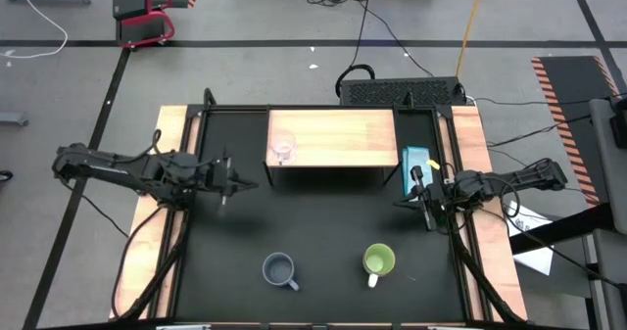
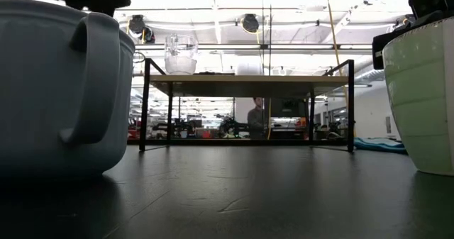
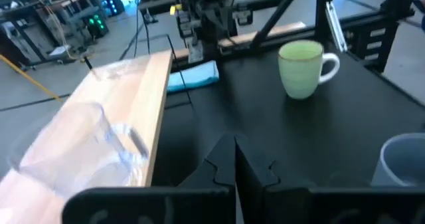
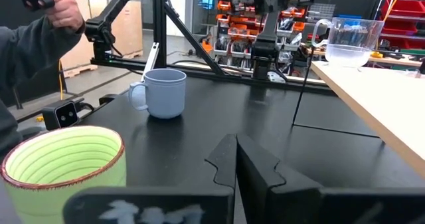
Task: Stack small to large cups/mugs on shelf
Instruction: Put the gray mug on the shelf
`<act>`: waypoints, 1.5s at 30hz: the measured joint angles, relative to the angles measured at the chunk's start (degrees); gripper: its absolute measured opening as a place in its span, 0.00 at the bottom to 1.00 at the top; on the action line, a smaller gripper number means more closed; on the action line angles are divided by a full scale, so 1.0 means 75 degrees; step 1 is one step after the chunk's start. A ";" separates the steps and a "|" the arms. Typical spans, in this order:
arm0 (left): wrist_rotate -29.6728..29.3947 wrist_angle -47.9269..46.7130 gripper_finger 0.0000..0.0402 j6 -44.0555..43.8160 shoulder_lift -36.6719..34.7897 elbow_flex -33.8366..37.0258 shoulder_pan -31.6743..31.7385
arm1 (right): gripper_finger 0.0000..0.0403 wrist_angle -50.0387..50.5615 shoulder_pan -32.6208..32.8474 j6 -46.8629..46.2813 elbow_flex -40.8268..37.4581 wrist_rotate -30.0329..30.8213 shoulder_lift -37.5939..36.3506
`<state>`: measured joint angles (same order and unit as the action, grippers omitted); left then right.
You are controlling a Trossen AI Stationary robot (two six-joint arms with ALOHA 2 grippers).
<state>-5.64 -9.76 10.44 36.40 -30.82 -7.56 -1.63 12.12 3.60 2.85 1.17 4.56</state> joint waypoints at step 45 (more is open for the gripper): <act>-0.0045 0.2202 0.00 -0.0368 -0.1489 0.2771 0.0048 | 0.00 -0.0055 0.0000 0.0020 -0.0274 0.0009 0.0024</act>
<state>-5.97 6.76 7.68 25.24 -10.04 -7.20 -2.04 12.12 3.75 0.80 1.23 4.74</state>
